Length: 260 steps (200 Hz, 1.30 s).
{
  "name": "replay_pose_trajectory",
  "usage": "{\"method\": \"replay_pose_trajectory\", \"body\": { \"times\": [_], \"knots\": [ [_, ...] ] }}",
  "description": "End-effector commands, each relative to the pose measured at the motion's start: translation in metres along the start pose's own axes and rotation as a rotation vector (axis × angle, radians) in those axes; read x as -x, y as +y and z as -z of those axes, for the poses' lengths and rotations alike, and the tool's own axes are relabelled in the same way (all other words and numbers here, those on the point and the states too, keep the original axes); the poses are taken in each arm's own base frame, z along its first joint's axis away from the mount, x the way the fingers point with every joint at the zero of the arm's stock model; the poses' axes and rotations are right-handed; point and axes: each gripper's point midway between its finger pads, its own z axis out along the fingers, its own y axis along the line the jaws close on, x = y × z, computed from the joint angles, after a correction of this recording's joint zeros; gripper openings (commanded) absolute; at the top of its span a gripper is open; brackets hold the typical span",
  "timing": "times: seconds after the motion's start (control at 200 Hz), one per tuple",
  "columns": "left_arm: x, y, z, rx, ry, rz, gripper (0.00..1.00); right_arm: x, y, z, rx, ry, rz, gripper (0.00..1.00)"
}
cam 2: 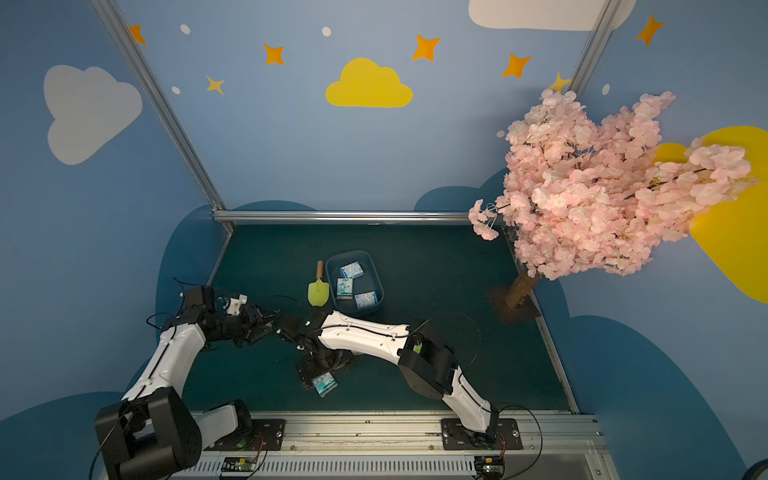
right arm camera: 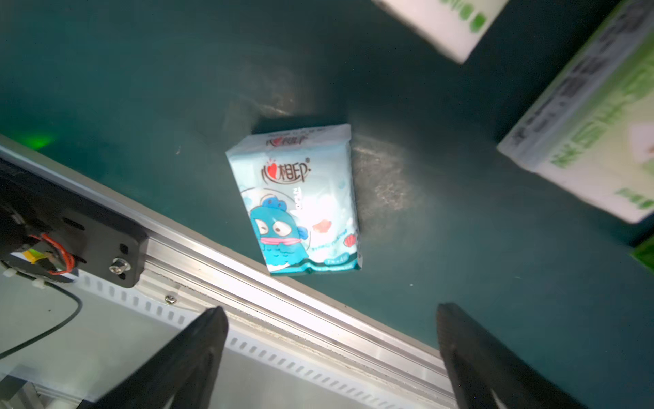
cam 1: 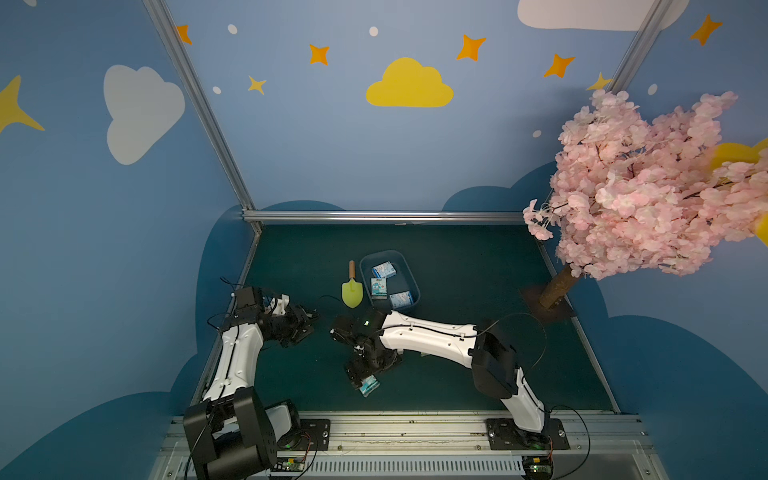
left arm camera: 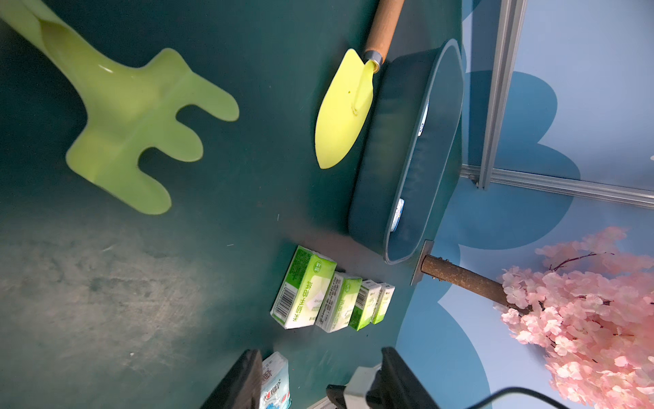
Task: Take the pocket tissues out of the storage box
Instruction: Place the pocket tissues at the center of the board.
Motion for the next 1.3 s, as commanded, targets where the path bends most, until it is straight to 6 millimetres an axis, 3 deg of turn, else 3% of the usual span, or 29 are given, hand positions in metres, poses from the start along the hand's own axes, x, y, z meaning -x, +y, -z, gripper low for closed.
{"method": "replay_pose_trajectory", "body": {
  "times": [0.0,0.436,0.731,0.856,1.026,1.297],
  "knots": [
    [-0.001,0.000,0.001,-0.006,0.001,-0.016,0.56,0.002,0.016,-0.007,0.077,0.016,0.041,0.98],
    [-0.002,-0.002,0.004,-0.005,-0.010,-0.028,0.56,0.002,0.030,-0.029,0.166,0.087,0.064,0.98],
    [-0.002,0.000,0.003,-0.001,-0.005,-0.024,0.56,0.001,0.042,-0.026,0.224,0.100,0.084,0.89],
    [-0.001,0.000,0.003,0.000,-0.006,-0.025,0.56,0.002,0.037,-0.024,0.211,0.092,0.071,0.88],
    [-0.002,0.000,0.003,-0.001,-0.005,-0.025,0.56,0.003,0.023,-0.007,0.176,0.050,0.046,0.88],
    [-0.003,-0.010,0.001,-0.061,0.011,-0.039,0.58,0.011,-0.009,0.043,0.118,-0.064,0.021,0.90]
  ]
}}
